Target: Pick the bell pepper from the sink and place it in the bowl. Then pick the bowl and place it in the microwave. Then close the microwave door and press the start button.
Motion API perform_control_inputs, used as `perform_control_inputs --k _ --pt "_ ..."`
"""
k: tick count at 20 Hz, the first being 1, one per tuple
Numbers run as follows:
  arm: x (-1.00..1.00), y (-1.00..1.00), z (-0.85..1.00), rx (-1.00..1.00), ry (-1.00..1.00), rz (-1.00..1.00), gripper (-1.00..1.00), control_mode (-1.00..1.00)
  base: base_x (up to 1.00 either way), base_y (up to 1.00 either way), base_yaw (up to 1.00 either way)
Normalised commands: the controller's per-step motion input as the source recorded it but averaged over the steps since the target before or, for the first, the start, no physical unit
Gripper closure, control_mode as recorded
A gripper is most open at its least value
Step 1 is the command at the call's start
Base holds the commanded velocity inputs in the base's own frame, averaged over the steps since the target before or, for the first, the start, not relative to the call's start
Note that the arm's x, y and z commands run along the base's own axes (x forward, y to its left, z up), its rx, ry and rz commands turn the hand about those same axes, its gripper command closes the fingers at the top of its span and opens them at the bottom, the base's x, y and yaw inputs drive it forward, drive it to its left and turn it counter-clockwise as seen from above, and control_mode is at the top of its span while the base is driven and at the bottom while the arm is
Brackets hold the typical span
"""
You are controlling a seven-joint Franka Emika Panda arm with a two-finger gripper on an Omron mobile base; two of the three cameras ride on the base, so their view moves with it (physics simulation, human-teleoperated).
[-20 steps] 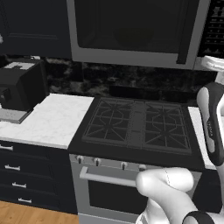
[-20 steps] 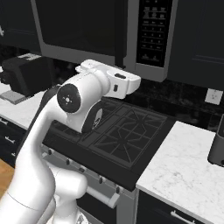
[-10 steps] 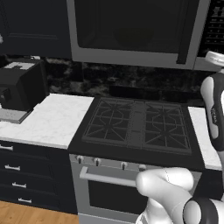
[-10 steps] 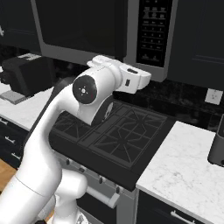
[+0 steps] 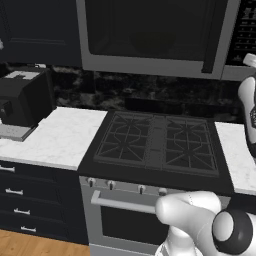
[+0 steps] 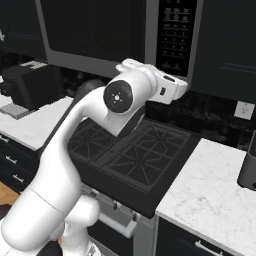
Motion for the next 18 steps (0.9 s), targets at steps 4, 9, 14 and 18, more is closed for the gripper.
perform_control_inputs --k 4,9,14,18 --pt "0.23 -0.17 0.0 0.0 0.0 0.0 1.0 -1.0 0.0 0.0 0.0" --pt "0.23 -0.11 0.0 0.0 0.0 0.0 1.0 -1.0 0.0 0.0 0.0" --pt "0.23 0.0 0.0 0.0 0.0 0.0 1.0 -1.0 0.0 0.0 0.0" --pt "0.34 -0.03 0.0 0.0 0.0 0.0 1.0 -1.0 0.0 0.0 0.0"
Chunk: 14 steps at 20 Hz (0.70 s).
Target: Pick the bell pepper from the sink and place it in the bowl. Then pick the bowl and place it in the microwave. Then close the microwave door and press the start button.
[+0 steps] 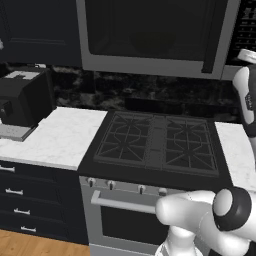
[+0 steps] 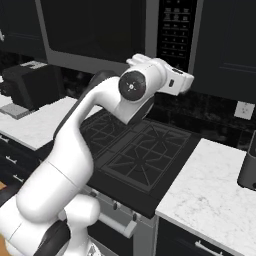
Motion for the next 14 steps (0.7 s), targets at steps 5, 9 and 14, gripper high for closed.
perform_control_inputs --k 5,9,14 --pt "0.29 -0.02 -0.02 0.0 0.0 0.0 1.0 -1.0 0.0 0.0 0.0" --pt "0.18 -0.14 -0.01 0.0 0.0 0.0 1.0 -1.0 0.0 0.0 0.0" --pt "0.13 -0.23 -0.04 0.0 0.0 0.0 1.0 -1.0 0.0 0.0 0.0"
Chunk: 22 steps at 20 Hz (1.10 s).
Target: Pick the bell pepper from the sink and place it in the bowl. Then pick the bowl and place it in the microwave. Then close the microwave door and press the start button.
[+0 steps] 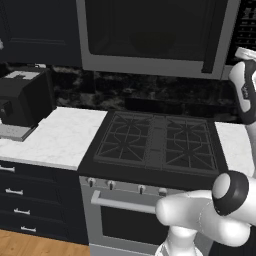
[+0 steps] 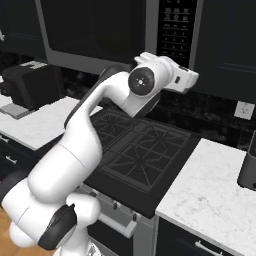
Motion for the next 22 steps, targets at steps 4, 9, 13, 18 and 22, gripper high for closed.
perform_control_inputs --k 4,9,13,18,22 --pt "0.23 -0.02 -0.11 0.0 0.02 0.0 1.0 -1.0 0.0 0.0 0.0" --pt "0.3 0.0 -0.05 0.0 0.02 0.0 1.0 -1.0 0.0 0.0 0.0" --pt "0.3 -0.04 -0.03 0.0 0.01 0.0 1.0 -1.0 0.0 0.0 0.0" --pt "0.22 -0.25 -0.09 0.01 0.0 0.06 1.0 -1.0 0.0 0.0 0.0" --pt "0.25 -0.22 -0.23 0.04 -0.03 0.15 1.0 -1.0 0.0 0.0 0.0"
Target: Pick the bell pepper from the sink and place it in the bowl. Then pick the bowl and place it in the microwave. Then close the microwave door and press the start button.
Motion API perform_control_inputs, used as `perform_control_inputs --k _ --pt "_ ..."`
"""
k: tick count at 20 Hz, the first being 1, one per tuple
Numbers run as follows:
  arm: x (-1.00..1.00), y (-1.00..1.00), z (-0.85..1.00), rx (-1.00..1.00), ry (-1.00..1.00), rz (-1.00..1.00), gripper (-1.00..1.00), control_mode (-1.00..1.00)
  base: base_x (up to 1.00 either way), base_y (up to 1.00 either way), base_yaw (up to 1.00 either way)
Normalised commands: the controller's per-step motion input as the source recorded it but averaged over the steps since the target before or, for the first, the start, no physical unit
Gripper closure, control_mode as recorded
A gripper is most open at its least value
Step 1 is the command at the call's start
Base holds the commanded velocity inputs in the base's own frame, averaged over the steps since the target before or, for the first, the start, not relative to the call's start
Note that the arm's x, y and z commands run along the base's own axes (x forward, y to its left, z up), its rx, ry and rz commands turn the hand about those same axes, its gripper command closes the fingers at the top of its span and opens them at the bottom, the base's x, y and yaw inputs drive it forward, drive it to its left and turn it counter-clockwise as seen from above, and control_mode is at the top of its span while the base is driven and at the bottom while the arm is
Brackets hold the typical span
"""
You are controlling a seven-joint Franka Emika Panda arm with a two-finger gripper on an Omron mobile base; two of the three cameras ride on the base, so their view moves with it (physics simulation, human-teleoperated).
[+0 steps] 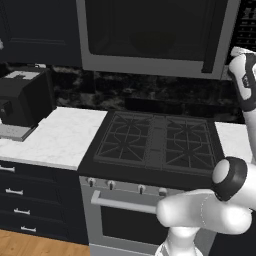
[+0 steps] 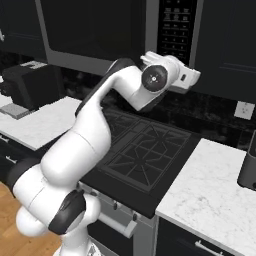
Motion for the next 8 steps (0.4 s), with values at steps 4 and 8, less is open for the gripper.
perform_control_inputs --k 4,8 --pt "0.29 -0.24 -0.25 0.09 -0.14 0.19 1.0 -1.0 0.0 0.0 0.0" --pt "0.12 -0.07 -0.09 0.03 -0.1 0.09 1.0 -1.0 0.0 0.0 0.0"
